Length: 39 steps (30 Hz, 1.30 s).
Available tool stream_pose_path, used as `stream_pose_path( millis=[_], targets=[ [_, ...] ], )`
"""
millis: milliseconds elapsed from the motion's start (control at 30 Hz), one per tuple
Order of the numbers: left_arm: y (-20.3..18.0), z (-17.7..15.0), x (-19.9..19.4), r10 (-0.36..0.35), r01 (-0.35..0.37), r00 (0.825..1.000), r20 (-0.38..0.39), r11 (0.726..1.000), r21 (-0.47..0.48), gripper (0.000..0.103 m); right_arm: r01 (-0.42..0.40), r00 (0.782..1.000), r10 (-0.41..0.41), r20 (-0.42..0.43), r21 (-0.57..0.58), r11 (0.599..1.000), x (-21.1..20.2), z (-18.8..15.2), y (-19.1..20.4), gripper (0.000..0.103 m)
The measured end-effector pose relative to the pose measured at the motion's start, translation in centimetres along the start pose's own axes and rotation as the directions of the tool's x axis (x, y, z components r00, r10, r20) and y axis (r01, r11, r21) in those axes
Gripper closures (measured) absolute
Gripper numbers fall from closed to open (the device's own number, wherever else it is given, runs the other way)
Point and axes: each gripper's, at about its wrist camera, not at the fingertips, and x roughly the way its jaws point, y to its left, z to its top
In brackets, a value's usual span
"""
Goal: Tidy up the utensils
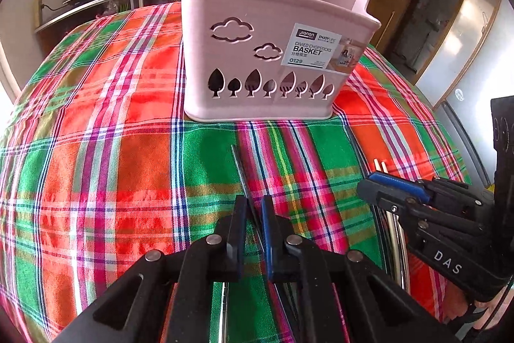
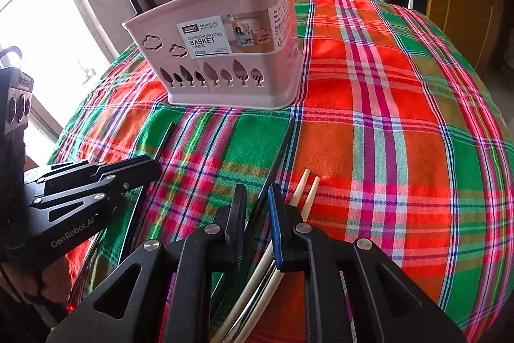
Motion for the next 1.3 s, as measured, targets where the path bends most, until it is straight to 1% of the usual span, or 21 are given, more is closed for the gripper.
stream_pose_path(
  millis=[133,167,200,333,400,500,600,700,933,1133,1300],
  targets=[
    [-0.2,0.5,0.4,-0.002,0.002,1.000,-0.008,1.000,0.010,0.094,0.017,1.000,-0.017,0.000,0.006,1.000,0.5,0.6,0.1,0.089],
    [-0.2,0.6,0.5,-0.002,0.002,1.000,-0.010,1.000,0.013,0.094,0.027,1.000,-0.027,-0.001,-0.002,1.000,0.5,0.6,0.3,0.090],
    [-0.3,0.7,0.5,0.000,0.000,1.000,-0.011,1.000,0.016,0.094,0.040,0.999,-0.040,-0.001,-0.011,0.999,0.6,0.7,0.4,0.094],
    [-0.7,1.0,0.7,0.023,-0.023,1.000,-0.014,0.999,0.028,0.094,0.043,0.999,-0.043,-0.002,-0.023,0.999,0.7,1.0,0.5,0.094],
    [-0.8,1.1,0.7,0.025,-0.025,1.000,-0.012,0.999,0.026,0.095,0.027,1.000,-0.027,-0.003,-0.022,0.999,0.6,1.0,0.6,0.094],
    [-0.5,1.0,0.2,-0.006,0.006,1.000,-0.006,1.000,0.001,0.097,0.001,1.000,0.000,0.031,-0.023,1.000,-0.6,0.9,1.1,0.095],
    [-0.4,1.1,-1.6,-0.037,0.038,0.999,0.037,0.999,-0.010,0.098,-0.026,0.997,0.029,0.074,-0.030,0.999,-2.4,0.9,1.6,0.095],
    [-0.5,1.5,-4.4,-0.068,0.069,0.993,0.096,0.998,-0.006,0.098,-0.053,0.990,0.058,0.126,-0.043,0.998,-4.6,1.2,2.2,0.096],
    [-0.9,3.0,-11.2,-0.114,0.113,0.966,0.230,0.993,0.020,0.099,-0.076,0.965,0.093,0.247,-0.075,0.994,-9.6,2.5,3.2,0.097],
    [-0.9,4.3,-15.0,-0.117,0.107,0.946,0.301,0.993,0.048,0.099,-0.067,0.943,0.093,0.320,-0.092,0.993,-12.7,3.4,3.4,0.098],
    [-1.1,5.0,-16.6,-0.114,0.097,0.937,0.329,0.993,0.068,0.099,-0.060,0.930,0.094,0.354,-0.108,0.992,-14.3,3.4,3.7,0.098]
  ],
)
